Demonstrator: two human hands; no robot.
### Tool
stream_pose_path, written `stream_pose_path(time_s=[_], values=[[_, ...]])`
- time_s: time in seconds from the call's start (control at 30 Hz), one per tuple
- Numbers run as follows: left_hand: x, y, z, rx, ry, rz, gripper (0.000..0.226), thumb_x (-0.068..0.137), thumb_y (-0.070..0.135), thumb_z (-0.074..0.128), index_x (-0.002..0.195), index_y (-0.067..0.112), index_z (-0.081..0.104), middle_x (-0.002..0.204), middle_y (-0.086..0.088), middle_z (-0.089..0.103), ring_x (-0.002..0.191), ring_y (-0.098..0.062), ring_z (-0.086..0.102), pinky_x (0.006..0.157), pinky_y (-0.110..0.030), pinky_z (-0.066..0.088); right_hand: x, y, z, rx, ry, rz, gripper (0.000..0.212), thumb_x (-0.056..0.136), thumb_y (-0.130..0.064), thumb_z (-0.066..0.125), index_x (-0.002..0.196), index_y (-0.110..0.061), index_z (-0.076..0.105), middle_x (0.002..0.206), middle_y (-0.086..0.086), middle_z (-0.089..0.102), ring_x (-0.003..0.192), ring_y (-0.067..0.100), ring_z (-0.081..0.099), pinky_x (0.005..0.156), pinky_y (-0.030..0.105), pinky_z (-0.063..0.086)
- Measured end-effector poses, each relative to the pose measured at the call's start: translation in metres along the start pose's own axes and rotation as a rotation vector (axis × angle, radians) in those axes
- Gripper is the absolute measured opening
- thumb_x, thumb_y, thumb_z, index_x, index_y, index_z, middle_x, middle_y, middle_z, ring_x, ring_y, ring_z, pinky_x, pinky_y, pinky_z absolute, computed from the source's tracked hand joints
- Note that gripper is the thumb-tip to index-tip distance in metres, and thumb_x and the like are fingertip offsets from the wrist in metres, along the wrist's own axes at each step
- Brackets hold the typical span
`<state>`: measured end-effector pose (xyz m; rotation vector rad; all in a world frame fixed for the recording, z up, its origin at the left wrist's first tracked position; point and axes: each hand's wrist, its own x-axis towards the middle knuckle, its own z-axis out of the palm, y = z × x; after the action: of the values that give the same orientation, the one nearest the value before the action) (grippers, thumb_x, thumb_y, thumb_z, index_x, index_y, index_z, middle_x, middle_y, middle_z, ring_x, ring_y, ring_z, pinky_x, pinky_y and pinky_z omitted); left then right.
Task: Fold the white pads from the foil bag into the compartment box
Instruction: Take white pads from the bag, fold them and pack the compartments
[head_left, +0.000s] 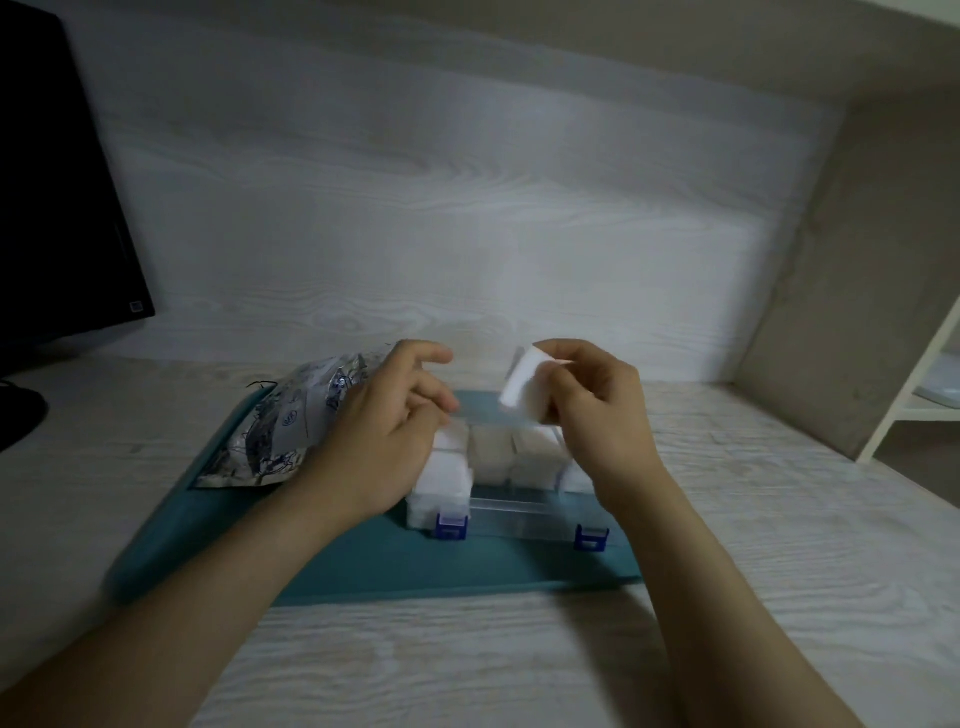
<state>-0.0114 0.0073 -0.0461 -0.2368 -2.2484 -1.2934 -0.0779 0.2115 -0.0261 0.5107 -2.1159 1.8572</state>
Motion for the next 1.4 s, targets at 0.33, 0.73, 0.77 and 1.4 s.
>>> stream_pose_path(time_s=[0.33,0.73,0.77,1.4], values=[[-0.018,-0.004,0.017,0.512,-0.339,0.178,0.05,0.107,0.055,0.04,0.15,0.029,0.045,0.146,0.014,0.05,0.134,-0.005,0.046,0.114,-0.034,0.041,0.008,0.019,-0.008,-0.487,0.009,0.023,0.008,0.095,-0.023,0.066,0.094,-0.03,0.069,0.066,-0.002,0.072,0.065,0.018,0.067,0.07,0.044,0.06],[-0.02,-0.003,0.02,0.511,-0.29,0.153,0.06,0.101,0.058,0.051,0.15,0.028,0.032,0.141,0.013,0.042,0.126,-0.007,0.046,0.102,-0.028,0.041,0.006,0.019,0.03,-0.763,-0.082,-0.165,0.011,0.095,-0.034,0.071,0.1,-0.027,0.078,0.088,-0.008,0.077,0.086,0.019,0.07,0.095,0.045,0.052],[-0.021,-0.003,0.019,0.506,-0.29,0.158,0.057,0.101,0.058,0.051,0.147,0.028,0.036,0.137,0.015,0.039,0.121,-0.005,0.048,0.098,-0.027,0.041,0.006,0.02,0.03,-0.775,-0.075,-0.173,0.011,0.095,-0.034,0.071,0.1,-0.027,0.078,0.088,-0.007,0.077,0.087,0.02,0.069,0.096,0.045,0.052],[-0.002,-0.002,0.003,0.544,0.093,0.442,0.023,0.091,0.016,0.056,0.107,0.01,0.071,0.111,-0.002,0.066,0.109,-0.021,0.058,0.098,-0.039,0.047,-0.004,0.013,0.032,-1.102,-0.291,-0.174,0.035,0.098,-0.028,0.042,0.065,-0.019,0.05,0.07,-0.003,0.053,0.096,0.024,0.042,0.083,0.042,0.024]])
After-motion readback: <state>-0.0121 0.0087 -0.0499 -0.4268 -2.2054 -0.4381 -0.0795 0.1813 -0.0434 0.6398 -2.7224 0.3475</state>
